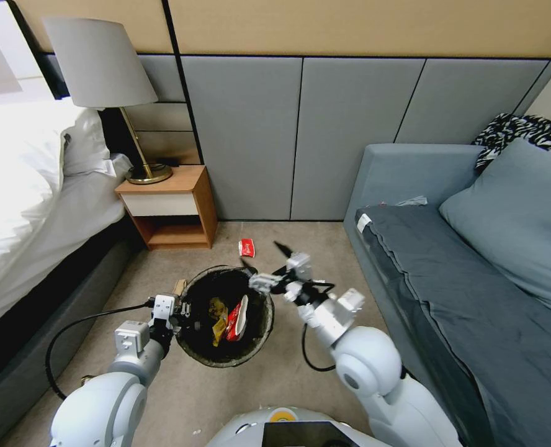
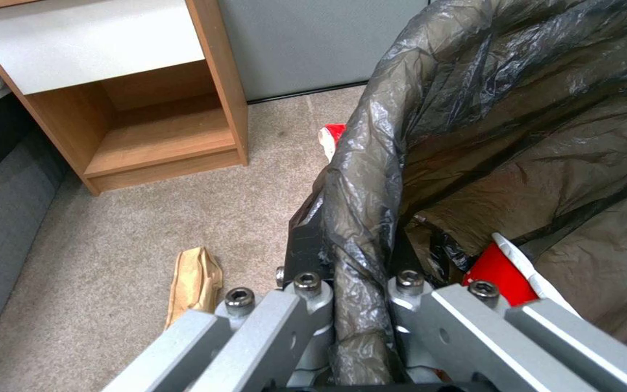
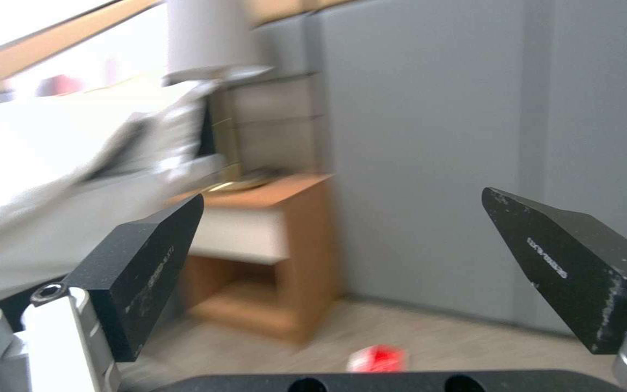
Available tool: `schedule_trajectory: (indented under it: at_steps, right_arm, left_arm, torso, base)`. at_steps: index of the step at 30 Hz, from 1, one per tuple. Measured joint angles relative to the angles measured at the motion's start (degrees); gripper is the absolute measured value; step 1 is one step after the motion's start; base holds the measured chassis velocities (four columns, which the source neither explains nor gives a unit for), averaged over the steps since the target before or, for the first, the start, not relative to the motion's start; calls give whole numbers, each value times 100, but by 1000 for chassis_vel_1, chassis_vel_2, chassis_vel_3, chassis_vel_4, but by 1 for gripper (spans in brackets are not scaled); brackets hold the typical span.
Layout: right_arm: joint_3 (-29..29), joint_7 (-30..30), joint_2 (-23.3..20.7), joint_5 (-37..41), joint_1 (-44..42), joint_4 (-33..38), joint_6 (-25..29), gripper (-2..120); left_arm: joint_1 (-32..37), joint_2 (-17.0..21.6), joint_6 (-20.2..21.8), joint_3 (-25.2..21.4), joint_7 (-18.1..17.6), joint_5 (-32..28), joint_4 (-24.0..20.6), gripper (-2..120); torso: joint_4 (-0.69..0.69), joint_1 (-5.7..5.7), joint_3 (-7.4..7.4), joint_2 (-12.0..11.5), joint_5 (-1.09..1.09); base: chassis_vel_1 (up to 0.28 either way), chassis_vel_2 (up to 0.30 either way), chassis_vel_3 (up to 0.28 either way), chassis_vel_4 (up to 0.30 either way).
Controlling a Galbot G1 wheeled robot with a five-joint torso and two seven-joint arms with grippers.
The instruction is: Pick up the trash bin, then pick up the garbage from the floor and place it into the trash bin.
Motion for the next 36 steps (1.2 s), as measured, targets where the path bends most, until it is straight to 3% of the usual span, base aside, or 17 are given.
schedule_trajectory:
  at_steps: [3,8,11,18,28,36]
  right_arm:
    - [570,39,110,-73,-163,20,127,100]
    - [939,44,250,-377,-469,-64,354,100]
    - [1422,5,420,-964,-965,-357,891,100]
    - [2161,-20,616,-1177,-1817,-702,1649,100]
    - [2396,-25,943,-1240,-2545,-992,2483,100]
    - [2351,-12,1018,-1315,-2610,-1093,2642,100]
  left_arm:
    - [2,-13,-21,-6,8,0,10,1]
    - [5,-23,-36,-31,13,-19,19,1]
    - [20,-33,-48,-71,22,-47,24,1]
    - [64,-98,-53,-148,27,-85,-10,1]
    - [65,-146,-38,-169,5,-80,-48,1]
    - [65,-112,-34,-169,1,-71,-25,1]
  torso:
    - [1,0,0,0,0]
    - [1,0,0,0,0]
    - [0,0,0,0,0]
    - [0,0,0,0,0]
    - [0,0,0,0,-1]
    - [1,0,0,0,-1]
  base:
    - [0,0,0,0]
    - [0,0,0,0]
    - [0,0,0,0]
    - [0,0,0,0]
    - [0,0,0,0]
    - [0,0,0,0]
